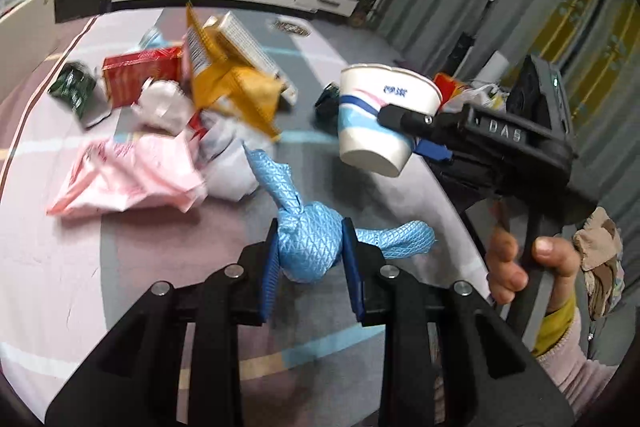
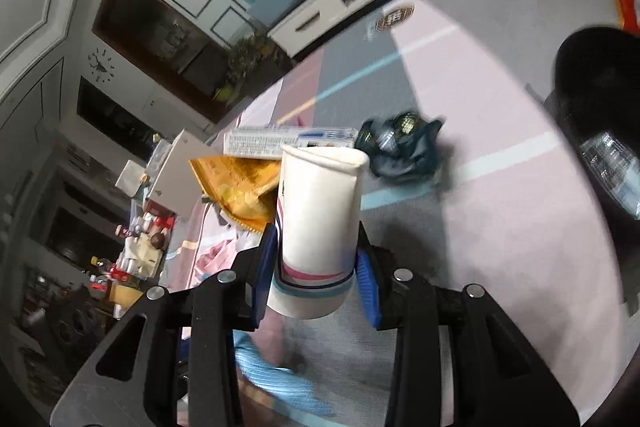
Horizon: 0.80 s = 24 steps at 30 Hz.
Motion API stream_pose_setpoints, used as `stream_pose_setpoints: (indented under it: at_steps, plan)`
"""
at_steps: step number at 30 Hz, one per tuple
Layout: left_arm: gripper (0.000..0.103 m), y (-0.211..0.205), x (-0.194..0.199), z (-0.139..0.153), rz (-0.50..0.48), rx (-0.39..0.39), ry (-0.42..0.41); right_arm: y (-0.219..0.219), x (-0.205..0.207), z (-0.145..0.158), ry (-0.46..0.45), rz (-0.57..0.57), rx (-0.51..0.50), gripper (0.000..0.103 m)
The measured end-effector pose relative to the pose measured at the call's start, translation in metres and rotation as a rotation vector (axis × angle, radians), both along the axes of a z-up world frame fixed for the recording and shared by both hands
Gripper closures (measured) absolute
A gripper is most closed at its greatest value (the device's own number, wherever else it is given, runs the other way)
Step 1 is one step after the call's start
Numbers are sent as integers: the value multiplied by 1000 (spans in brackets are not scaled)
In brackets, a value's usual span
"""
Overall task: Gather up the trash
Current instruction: 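Carry the blue bag and paper cup to the bin and release both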
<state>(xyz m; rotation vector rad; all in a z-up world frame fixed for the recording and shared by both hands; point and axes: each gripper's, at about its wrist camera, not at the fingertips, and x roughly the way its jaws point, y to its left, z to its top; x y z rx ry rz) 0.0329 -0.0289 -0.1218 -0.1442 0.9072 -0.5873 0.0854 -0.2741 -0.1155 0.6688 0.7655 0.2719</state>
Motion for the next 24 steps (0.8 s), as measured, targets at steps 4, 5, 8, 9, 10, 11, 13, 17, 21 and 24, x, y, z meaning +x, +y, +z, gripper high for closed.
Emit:
stream_pose_setpoints:
  at_steps: [4, 5, 8, 9, 10, 11, 13, 17, 21, 24]
  plan:
    - [73, -7, 0, 18, -10, -38, -59, -21, -12, 9, -55, -23, 31, 65]
    - [73, -10, -2, 23, -13, -48, -78, -29, -15, 11, -65, -44, 34, 65]
    - [73, -19, 0, 32, -17, -68, -113, -48, -23, 13, -74, -95, 45, 65]
    - [73, -24, 2, 36, -20, -72, -123, -53, -24, 15, -73, -111, 45, 65]
    - [73, -28, 2, 38, -23, -70, -130, -59, -27, 15, -73, -131, 38, 65]
    - [73, -35, 4, 41, -30, -69, -137, -66, -30, 17, -79, -152, 29, 65]
    - [73, -49, 10, 46, -42, -72, -140, -74, -36, 21, -90, -181, 14, 65]
    - [73, -82, 26, 51, -69, -57, -152, -104, -53, 24, -105, -274, -27, 65]
    - [73, -119, 36, 51, -101, -44, -157, -142, -73, 20, -104, -377, -34, 65]
    - [73, -151, 44, 50, -124, -46, -149, -168, -88, 21, -98, -473, -70, 65]
